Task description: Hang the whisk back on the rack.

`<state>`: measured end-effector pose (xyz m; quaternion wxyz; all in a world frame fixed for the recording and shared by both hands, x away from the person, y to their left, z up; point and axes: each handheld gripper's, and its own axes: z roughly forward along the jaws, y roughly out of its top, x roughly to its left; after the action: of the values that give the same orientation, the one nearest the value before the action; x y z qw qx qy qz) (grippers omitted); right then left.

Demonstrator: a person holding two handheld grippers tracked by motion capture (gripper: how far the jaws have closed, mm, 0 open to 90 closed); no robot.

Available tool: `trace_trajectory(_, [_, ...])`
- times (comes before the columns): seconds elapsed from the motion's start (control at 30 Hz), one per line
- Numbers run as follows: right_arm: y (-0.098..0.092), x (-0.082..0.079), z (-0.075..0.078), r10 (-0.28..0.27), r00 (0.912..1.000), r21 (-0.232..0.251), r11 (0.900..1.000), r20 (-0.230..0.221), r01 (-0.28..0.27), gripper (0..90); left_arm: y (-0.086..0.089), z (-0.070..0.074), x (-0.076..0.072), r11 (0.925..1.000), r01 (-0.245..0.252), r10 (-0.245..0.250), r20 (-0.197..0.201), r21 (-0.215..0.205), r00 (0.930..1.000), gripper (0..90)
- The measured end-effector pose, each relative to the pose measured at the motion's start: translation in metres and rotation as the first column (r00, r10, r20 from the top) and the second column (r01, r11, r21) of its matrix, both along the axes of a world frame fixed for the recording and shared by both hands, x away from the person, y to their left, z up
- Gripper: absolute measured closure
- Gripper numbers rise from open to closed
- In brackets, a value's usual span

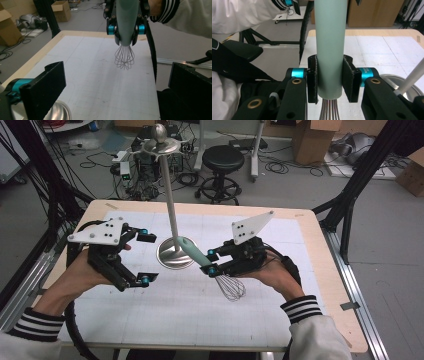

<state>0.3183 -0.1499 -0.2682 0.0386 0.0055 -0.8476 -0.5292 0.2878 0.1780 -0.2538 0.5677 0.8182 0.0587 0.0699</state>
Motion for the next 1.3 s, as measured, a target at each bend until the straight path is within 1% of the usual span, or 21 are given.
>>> trace_trajectory(0.13, [0.001, 0.0, 0.0, 0.009, 1.0, 0.008, 1.0, 0.001, -0.009, 69.2, -0.009, 0.003, 0.002, 0.9993, 0.038, -0.038, -0.005, 0.004, 0.9992, 1.9])
trace_trajectory(0.27, [0.003, -0.002, 0.0, 0.024, 0.9997, 0.015, 1.0, -0.001, -0.024, 69.2, -0.016, 0.005, 0.004, 0.9986, 0.053, -0.053, -0.014, 0.0, 0.9985, 3.1])
trace_trajectory(0.33, [0.003, -0.002, 0.0, 0.027, 0.9996, 0.013, 1.0, -0.002, -0.027, 69.2, -0.02, 0.006, 0.005, 0.9974, 0.072, -0.072, -0.015, -0.001, 0.9973, 3.1])
trace_trajectory(0.47, [0.005, -0.002, -0.001, 0.03, 0.9995, 0.022, 0.999, 0.003, -0.03, 69.2, -0.027, 0.008, 0.005, 0.9967, 0.081, -0.081, -0.011, -0.005, 0.9966, 3.1])
trace_trajectory(0.53, [0.005, -0.003, -0.001, 0.037, 0.9993, 0.027, 0.999, -0.004, -0.037, 69.2, -0.029, 0.009, 0.006, 0.9963, 0.085, -0.085, -0.015, -0.012, 0.9963, 3.1])
trace_trajectory(0.6, [0.006, -0.003, 0.0, 0.042, 0.9991, 0.035, 0.999, 0.007, -0.042, 69.2, -0.032, 0.011, 0.006, 0.9954, 0.094, -0.095, -0.015, -0.015, 0.9954, 3.1])
trace_trajectory(0.63, [0.007, -0.003, 0.0, 0.041, 0.9991, 0.036, 0.999, 0.001, -0.041, 69.2, -0.034, 0.011, 0.006, 0.9949, 0.1, -0.1, -0.014, -0.015, 0.9949, 3.1])
trace_trajectory(0.7, [0.008, -0.003, -0.001, 0.048, 0.9988, 0.042, 0.998, 0.01, -0.048, 69.2, -0.038, 0.012, 0.006, 0.9938, 0.11, -0.11, -0.015, -0.014, 0.9938, 3.1])
trace_trajectory(0.87, [0.008, -0.003, -0.002, 0.054, 0.9985, 0.042, 0.998, 0.008, -0.054, 69.2, -0.045, 0.013, 0.008, 0.9921, 0.125, -0.125, -0.018, -0.01, 0.9919, 3.2])
trace_trajectory(0.93, [0.008, -0.004, -0.002, 0.055, 0.9985, 0.04, 0.998, 0.006, -0.055, 69.2, -0.047, 0.013, 0.008, 0.9889, 0.147, -0.148, -0.018, -0.019, 0.9889, 8.3])
trace_trajectory(1.1, [0.009, -0.004, -0.002, 0.06, 0.9981, 0.048, 0.997, 0.011, -0.06, 69.2, -0.052, 0.015, 0.008, 0.9862, 0.163, -0.164, -0.021, -0.025, 0.9862, 9.3])
trace_trajectory(1.23, [0.009, -0.005, -0.003, 0.062, 0.9979, 0.059, 0.996, 0.017, -0.063, 69.2, -0.055, 0.015, 0.008, 0.9833, 0.179, -0.18, -0.018, -0.033, 0.9835, 13.6])
trace_trajectory(1.3, [0.01, -0.004, -0.003, 0.061, 0.9979, 0.062, 0.996, 0.022, -0.062, 69.2, -0.056, 0.014, 0.008, 0.981, 0.189, -0.19, -0.019, -0.044, 0.9816, 17.1])
